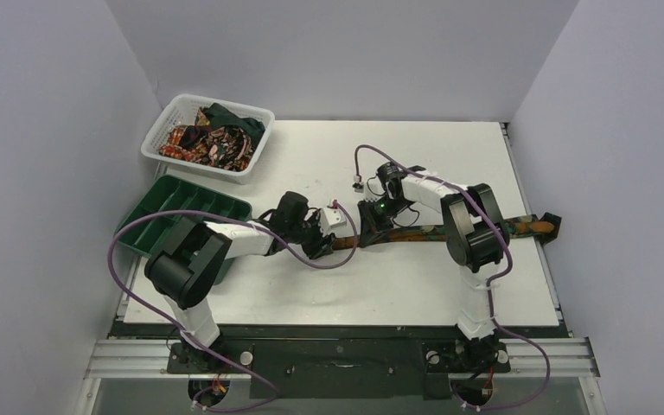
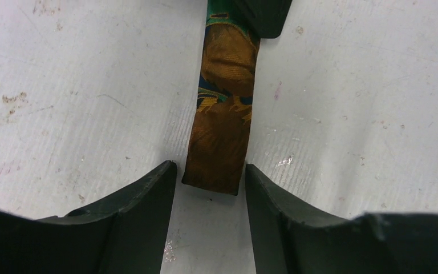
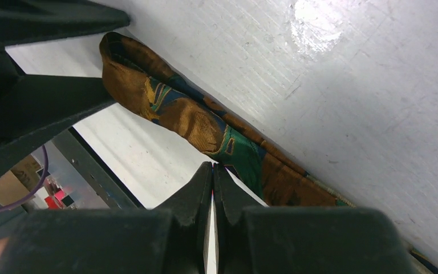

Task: Roll the ties
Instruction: Roll the tie at the center of the board.

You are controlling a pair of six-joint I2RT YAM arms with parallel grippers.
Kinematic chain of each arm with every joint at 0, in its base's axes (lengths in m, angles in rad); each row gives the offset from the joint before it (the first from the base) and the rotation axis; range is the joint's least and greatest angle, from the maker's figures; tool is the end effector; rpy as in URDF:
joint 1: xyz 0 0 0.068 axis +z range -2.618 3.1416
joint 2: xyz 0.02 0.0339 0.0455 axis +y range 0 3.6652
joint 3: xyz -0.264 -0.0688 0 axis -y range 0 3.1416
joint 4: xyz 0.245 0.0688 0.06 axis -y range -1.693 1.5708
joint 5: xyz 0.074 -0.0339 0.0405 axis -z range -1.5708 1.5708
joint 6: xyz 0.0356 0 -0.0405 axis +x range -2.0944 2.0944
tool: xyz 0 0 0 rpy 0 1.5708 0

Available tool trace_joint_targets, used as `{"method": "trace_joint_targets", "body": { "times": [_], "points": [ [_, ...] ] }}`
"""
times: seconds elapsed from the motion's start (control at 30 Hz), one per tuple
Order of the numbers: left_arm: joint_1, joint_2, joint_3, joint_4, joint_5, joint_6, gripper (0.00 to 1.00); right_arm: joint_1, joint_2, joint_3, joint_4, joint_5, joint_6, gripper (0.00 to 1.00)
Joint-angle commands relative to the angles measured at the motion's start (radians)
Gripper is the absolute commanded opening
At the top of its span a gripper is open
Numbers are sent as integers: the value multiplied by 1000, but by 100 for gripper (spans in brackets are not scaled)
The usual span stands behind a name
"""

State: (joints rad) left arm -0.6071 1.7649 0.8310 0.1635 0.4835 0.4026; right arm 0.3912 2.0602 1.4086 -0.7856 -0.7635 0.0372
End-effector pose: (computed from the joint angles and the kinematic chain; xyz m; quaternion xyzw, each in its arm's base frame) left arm 0.2703 -0.2079 0.1378 0.5141 0.7375 -0.2579 0.3538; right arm 0.3498 0.1709 0.1468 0.1875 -0.9071 -0.3764 0.0185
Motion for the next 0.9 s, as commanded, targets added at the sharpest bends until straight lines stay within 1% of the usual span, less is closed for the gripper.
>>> {"method": "trace_joint_targets", "body": {
  "times": [0.0, 0.03, 0.17, 0.27, 0.4, 0.47, 0.53, 0.6, 0.67, 0.7, 0.73, 0.77, 0.83, 0.87],
  "points": [
    [0, -14, -1, 46, 82, 71, 42, 2, 21, -10, 18, 24, 6, 0],
    [-1, -32, -2, 47, 99, 84, 39, 1, 21, -12, 19, 25, 8, 0],
    [-12, -86, 29, 35, 147, 79, 32, 3, 21, -13, 28, 29, 18, 0],
    [-30, -103, 61, 36, 167, 49, 31, 3, 27, -1, 28, 27, 21, 0],
    [-51, -73, 114, 35, 164, 18, 32, 3, 11, 8, 25, 18, 19, 0],
    [-55, -57, 136, 32, 162, 11, 33, 0, -16, 10, 10, 1, 3, 0],
    [-56, -43, 152, 21, 161, 16, 34, -7, -57, 8, -21, -26, -51, 1],
    [-55, -30, 165, 19, 163, 20, 34, -23, -100, 2, -55, -58, -92, 6],
    [-56, -14, 183, 18, 165, 20, 34, -46, -132, -3, -88, -87, -120, 14],
    [-57, -8, 196, 18, 165, 20, 33, -69, -147, -5, -106, -110, -125, 21],
    [-57, 6, 210, 19, 166, 16, 33, -78, -152, -7, -116, -122, -129, 25],
    [-58, 13, 216, 22, 167, 14, 33, -103, -160, -11, -119, -142, -129, 32],
    [-61, 34, 234, 26, 171, 15, 33, -131, -165, -14, -122, -162, -127, 40],
    [-64, 50, 246, 30, 173, 15, 33, -138, -163, -14, -121, -164, -124, 42]
  ]
}}
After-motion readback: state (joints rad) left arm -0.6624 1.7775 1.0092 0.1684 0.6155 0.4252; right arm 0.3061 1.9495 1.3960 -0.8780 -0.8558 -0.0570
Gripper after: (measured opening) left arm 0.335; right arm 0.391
